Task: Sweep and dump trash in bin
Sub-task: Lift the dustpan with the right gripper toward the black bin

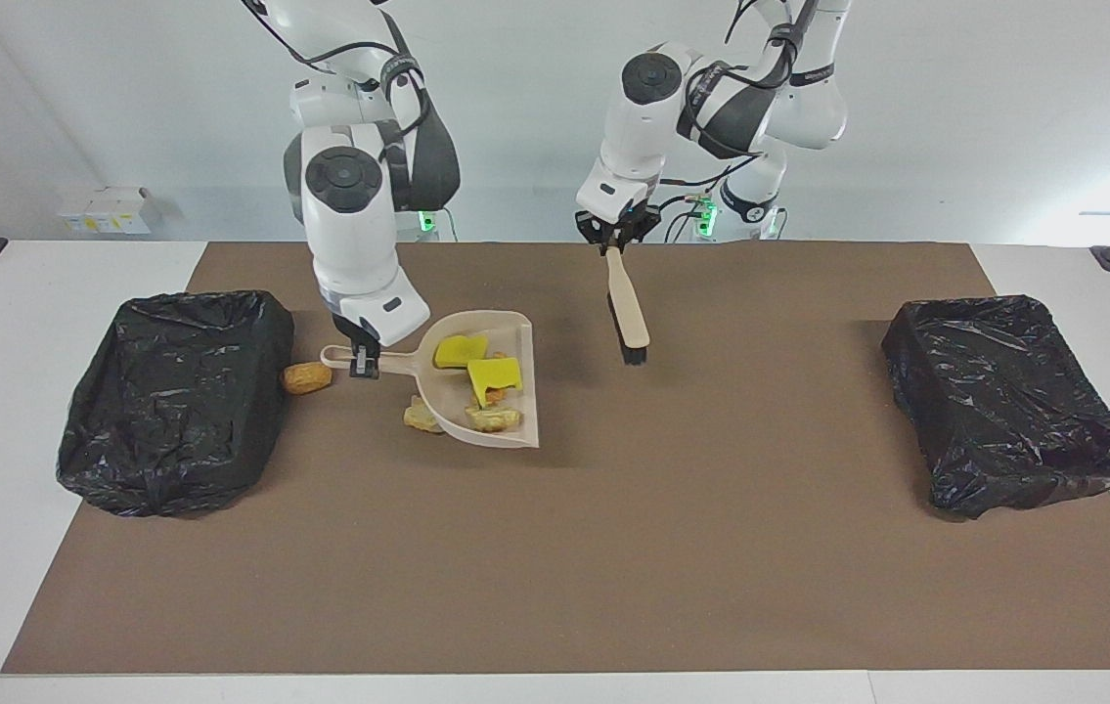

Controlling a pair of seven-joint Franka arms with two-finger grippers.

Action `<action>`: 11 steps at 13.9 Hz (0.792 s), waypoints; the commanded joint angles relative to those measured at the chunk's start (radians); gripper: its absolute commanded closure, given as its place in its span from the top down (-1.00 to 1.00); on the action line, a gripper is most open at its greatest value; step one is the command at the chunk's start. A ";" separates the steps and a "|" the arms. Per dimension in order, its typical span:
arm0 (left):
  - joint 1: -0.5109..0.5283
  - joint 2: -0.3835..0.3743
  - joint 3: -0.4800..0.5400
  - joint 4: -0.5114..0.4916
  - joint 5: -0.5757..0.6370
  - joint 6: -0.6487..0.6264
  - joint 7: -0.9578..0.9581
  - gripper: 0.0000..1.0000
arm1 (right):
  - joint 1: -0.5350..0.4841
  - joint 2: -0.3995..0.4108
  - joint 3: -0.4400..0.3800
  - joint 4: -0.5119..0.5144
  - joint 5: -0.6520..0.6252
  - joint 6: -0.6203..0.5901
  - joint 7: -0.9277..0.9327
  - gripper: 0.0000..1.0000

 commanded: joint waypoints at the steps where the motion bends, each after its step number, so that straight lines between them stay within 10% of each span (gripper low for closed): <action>1: -0.072 0.026 0.007 -0.063 0.018 0.156 -0.117 -1.00 | -0.081 -0.012 0.005 0.049 0.030 -0.061 -0.131 -1.00; 11: -0.173 0.112 0.004 -0.138 -0.045 0.295 -0.079 -1.00 | -0.431 -0.054 -0.001 0.048 0.007 -0.069 -0.524 -1.00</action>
